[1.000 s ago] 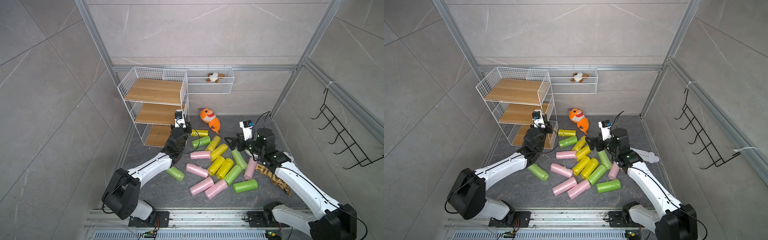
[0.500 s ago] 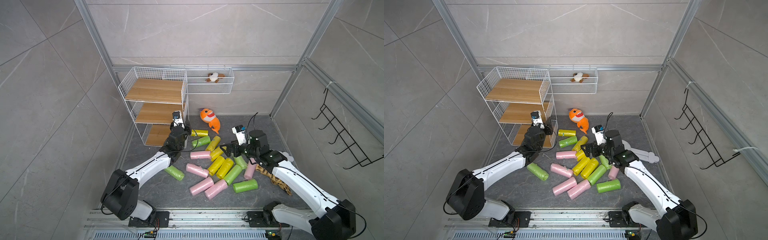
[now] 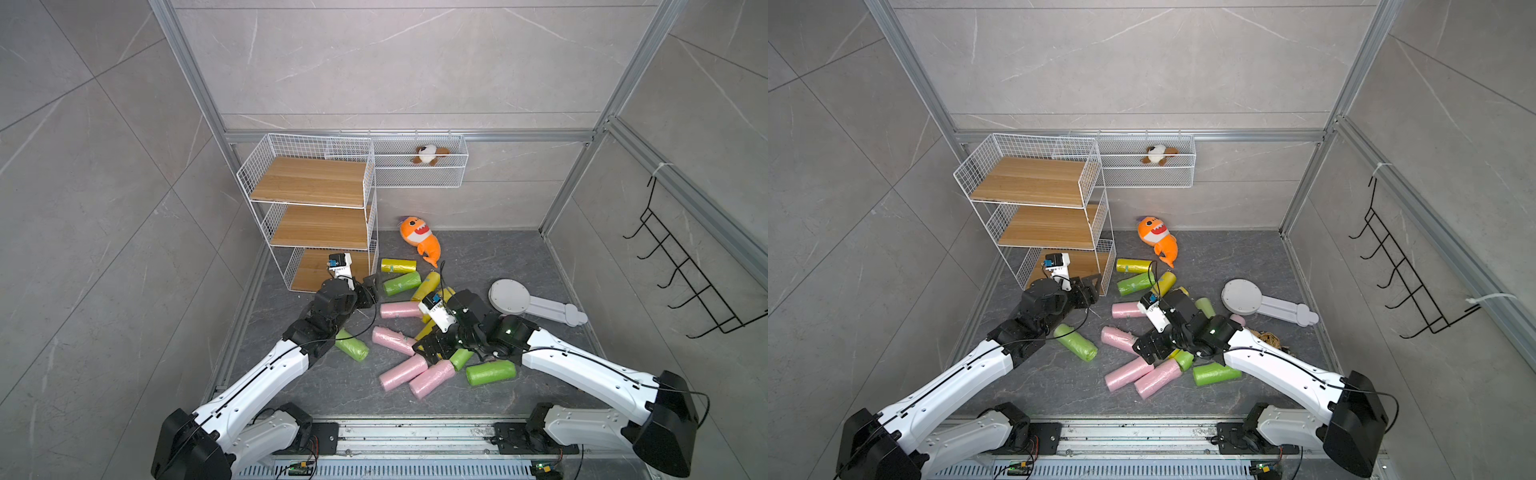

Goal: Sort the rolls of trash bags by color and place them on the shelf
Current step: Pick up the roll of trash bags from the center of the board.

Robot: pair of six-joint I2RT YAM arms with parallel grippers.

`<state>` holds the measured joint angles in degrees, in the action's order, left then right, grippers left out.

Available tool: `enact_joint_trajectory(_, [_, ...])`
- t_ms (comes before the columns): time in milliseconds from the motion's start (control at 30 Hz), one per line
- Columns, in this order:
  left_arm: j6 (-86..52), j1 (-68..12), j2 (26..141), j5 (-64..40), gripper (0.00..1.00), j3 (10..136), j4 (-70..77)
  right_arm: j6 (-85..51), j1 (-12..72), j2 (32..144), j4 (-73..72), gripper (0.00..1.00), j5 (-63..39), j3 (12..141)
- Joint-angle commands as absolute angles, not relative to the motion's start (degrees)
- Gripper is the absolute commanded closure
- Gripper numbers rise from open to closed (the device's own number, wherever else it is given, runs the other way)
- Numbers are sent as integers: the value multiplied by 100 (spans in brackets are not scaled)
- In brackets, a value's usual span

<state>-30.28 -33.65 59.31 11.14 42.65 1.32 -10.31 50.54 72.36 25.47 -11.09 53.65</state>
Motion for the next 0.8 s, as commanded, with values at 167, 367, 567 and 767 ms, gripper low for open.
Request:
enact_joint_trajectory(167, [-3398,-2025,5679,800,23,4049,-545,-1306,6069,8743,-260,5,-774,5408])
enact_joint_trajectory(367, [-3582,-932,5642,172,22,4059,-513,-1362,6359,9885,-697,8,-469,6076])
enact_joint_trajectory(567, [-3480,-506,5505,-9,20,4350,-782,-1304,6409,10738,-392,8,-116,6867])
enact_joint_trajectory(767, [-3299,-323,5396,26,20,4511,-926,-1297,6431,11431,-15,12,53,7489])
